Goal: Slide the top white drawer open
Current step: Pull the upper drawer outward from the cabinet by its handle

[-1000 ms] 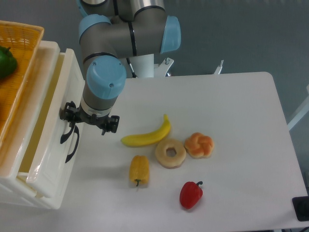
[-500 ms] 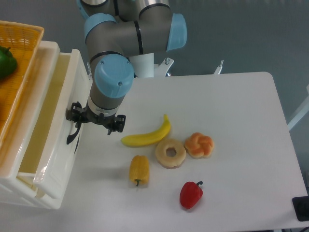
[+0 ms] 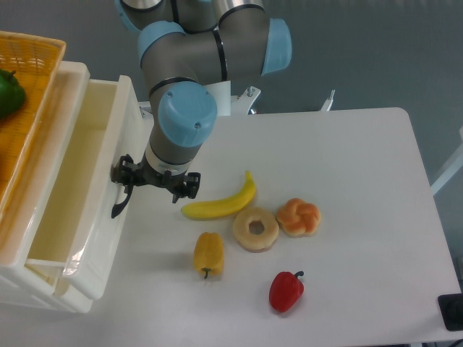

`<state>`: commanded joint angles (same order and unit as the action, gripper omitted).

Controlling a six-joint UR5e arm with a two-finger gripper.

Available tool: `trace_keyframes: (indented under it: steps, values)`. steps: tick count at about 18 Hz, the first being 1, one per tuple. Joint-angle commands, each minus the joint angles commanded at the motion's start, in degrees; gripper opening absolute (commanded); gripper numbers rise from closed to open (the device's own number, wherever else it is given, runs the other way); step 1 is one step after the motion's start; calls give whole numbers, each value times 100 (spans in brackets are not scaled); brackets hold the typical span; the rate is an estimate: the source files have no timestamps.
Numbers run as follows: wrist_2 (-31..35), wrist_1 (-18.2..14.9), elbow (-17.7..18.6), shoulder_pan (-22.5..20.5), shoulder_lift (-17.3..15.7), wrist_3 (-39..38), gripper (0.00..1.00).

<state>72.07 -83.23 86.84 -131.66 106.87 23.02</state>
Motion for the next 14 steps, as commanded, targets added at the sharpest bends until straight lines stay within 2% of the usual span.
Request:
trace_keyframes:
  steps: [14]
  values:
    - [-26,26,-9,-360,0,212,100]
